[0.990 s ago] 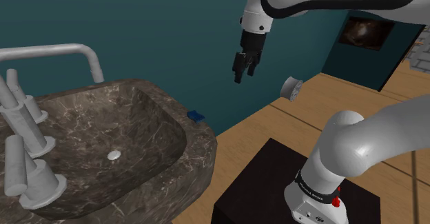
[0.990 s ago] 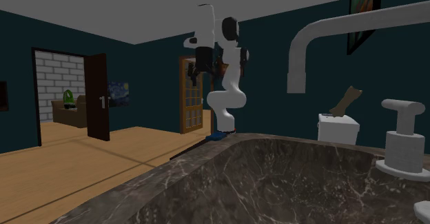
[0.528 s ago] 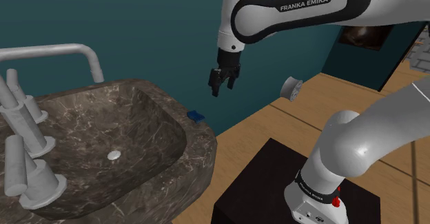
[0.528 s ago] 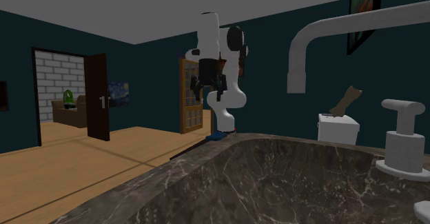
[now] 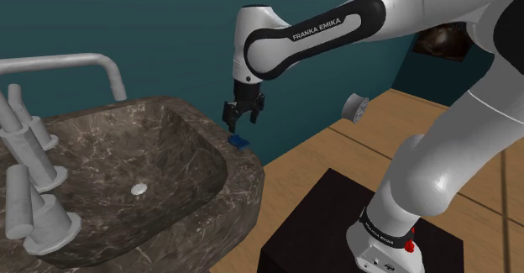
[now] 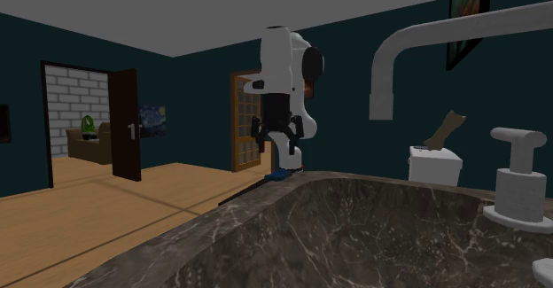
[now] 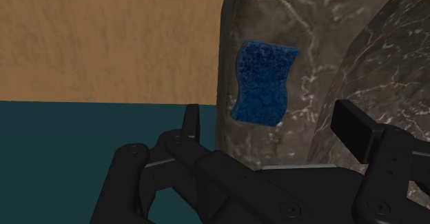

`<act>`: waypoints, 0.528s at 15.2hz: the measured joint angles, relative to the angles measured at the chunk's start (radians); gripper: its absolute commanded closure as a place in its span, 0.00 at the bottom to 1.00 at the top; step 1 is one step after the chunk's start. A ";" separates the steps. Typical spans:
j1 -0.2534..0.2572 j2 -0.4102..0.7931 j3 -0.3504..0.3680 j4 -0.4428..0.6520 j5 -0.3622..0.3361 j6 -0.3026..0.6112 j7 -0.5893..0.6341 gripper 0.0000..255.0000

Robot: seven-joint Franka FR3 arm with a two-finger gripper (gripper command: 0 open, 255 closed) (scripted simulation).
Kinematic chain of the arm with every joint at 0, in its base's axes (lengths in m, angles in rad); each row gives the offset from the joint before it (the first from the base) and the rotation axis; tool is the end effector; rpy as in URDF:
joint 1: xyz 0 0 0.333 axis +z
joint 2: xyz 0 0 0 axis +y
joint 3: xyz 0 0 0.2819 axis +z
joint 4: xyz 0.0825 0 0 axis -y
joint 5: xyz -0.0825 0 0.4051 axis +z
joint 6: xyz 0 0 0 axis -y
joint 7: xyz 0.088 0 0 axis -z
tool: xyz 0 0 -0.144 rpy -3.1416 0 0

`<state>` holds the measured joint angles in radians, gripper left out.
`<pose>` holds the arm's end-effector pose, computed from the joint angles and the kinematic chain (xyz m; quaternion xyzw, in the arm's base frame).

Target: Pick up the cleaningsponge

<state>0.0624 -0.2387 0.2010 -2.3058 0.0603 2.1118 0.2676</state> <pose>0.4854 0.1344 0.3637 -0.9996 0.0194 -0.0190 0.0077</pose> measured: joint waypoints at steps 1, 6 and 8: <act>-0.002 0.029 0.003 0.015 -0.004 0.015 0.008 0.00; 0.003 0.076 0.016 -0.012 -0.010 0.089 0.031 0.00; 0.002 0.093 0.017 -0.029 -0.013 0.123 0.032 0.00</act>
<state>0.0643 -0.1452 0.2176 -2.3348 0.0471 2.2350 0.2992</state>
